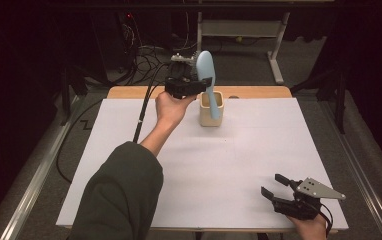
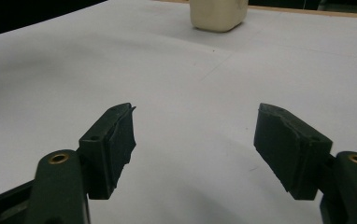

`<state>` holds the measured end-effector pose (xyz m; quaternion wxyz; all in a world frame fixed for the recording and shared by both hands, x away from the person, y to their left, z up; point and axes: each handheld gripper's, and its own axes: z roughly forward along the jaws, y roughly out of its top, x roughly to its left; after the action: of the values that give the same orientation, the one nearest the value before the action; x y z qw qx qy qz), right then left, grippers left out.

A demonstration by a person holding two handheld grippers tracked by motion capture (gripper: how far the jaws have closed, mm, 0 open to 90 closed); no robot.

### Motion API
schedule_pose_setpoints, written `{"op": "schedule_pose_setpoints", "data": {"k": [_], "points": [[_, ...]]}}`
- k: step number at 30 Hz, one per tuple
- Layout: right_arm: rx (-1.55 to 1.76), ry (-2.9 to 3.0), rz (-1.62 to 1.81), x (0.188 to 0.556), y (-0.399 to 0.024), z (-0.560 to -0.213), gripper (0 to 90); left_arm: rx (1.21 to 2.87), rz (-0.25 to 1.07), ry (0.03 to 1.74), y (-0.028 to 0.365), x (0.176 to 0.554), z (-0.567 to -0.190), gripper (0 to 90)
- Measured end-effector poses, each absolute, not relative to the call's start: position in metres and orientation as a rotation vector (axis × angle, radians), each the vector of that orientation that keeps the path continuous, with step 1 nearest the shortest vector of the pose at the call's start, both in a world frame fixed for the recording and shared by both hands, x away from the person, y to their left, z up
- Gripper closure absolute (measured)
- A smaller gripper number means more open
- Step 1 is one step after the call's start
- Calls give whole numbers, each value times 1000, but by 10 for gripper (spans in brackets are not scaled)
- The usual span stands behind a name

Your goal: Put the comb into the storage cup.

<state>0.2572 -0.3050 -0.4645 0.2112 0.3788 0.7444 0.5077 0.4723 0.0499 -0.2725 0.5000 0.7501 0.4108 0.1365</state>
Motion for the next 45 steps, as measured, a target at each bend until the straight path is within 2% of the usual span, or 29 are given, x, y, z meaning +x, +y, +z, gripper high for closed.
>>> {"op": "schedule_pose_setpoints", "data": {"k": [25,31,45], "points": [[1059,2059,1441,257,-307,-464,297,1788,415,1003,34,493,-257,525],[1056,2059,1445,258,-307,-465,297,1790,463,1036,37,499,-261,524],[1055,2071,1446,258,-307,-466,297,1782,472,1052,40,503,-272,520]]}}
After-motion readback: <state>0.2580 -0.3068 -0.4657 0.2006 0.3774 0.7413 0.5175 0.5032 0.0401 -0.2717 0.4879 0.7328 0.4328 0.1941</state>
